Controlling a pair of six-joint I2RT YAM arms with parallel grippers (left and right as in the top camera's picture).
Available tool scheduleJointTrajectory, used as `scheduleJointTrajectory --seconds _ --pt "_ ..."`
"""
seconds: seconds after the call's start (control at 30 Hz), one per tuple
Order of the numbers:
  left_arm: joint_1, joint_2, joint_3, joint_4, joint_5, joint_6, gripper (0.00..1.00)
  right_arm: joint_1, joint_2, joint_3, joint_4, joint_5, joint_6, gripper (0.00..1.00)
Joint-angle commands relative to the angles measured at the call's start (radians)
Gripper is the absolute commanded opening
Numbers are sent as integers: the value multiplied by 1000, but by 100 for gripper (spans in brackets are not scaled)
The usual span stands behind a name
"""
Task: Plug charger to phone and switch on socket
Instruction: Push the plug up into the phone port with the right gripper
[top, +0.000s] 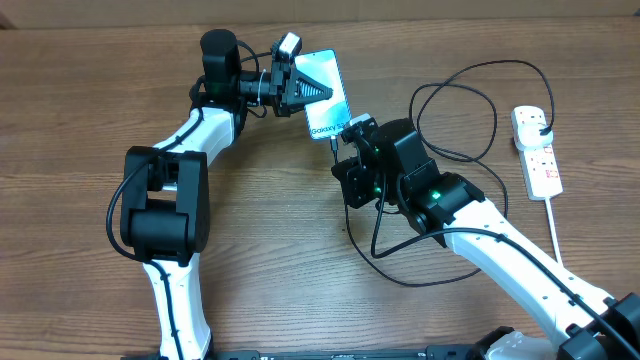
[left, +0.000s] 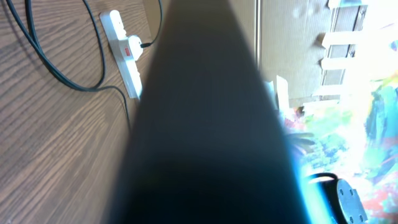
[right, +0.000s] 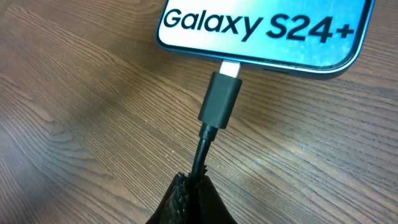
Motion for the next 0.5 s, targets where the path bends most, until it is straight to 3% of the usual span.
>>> scheduleJointTrajectory --seconds 0.0,0.33,0.47 --pt "-8 -8 28 8 27 88 4 6 -6 39 22 33 3 4" --pt "-8 -8 28 8 27 85 4 0 -6 39 70 96 3 4" --pt "-8 -8 28 8 27 75 4 0 -6 39 58 97 3 9"
